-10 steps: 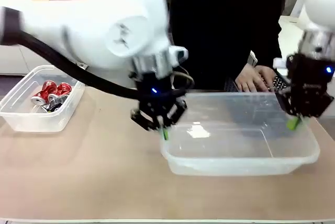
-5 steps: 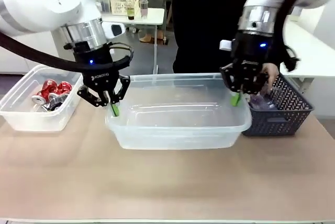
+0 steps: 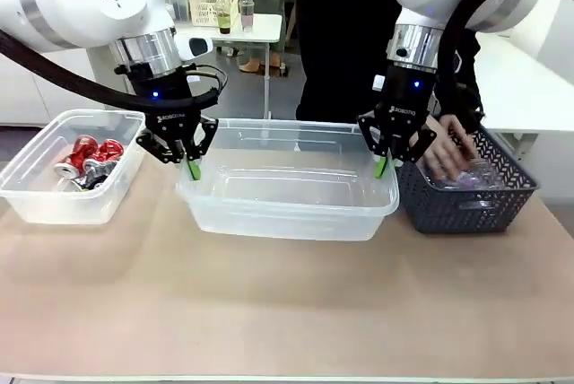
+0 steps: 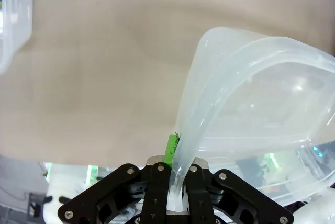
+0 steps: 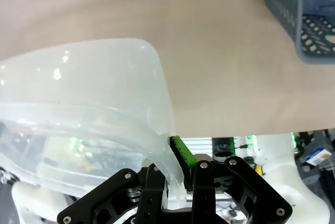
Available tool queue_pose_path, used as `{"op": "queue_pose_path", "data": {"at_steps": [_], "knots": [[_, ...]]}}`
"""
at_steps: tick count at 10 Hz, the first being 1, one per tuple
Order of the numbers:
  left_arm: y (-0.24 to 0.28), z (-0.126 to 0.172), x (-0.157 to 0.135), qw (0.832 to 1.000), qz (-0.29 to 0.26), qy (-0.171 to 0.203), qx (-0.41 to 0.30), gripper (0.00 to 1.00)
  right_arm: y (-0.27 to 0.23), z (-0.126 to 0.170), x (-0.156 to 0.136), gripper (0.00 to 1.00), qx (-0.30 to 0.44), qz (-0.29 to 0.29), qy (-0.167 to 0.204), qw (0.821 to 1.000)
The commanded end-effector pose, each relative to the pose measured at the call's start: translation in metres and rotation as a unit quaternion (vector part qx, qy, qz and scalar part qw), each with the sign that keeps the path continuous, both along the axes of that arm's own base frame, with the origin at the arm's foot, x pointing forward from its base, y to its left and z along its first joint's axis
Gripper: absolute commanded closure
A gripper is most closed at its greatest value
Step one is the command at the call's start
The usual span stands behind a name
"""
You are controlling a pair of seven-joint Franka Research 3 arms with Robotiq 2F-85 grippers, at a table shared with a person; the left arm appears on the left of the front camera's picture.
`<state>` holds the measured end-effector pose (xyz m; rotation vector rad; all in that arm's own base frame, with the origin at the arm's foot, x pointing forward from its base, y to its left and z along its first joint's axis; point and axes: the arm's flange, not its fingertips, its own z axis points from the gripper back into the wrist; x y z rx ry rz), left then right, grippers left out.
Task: Sort the waste into each basket.
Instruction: Pick up the Organizing box on the right side of the table and lift it.
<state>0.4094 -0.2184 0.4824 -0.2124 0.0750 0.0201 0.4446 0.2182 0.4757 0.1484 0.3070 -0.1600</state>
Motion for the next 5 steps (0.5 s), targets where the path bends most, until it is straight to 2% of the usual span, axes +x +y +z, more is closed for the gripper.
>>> {"op": "queue_pose_path", "data": {"at_steps": [1,2,5], "knots": [[-0.002,-0.002,-0.0066,1.0,0.013,0.016,0.007,1.0,-0.0099,-0.0064,0.0011,1.0,0.007,-0.044,-0.028,0.999],[-0.002,-0.002,-0.0066,1.0,0.013,0.016,0.007,1.0,0.0,0.0,0.0,1.0,0.0,0.0,0.0,1.0],[-0.002,-0.002,-0.0066,1.0,0.013,0.016,0.007,1.0,0.0,0.0,0.0,1.0,0.0,0.0,0.0,1.0]]}}
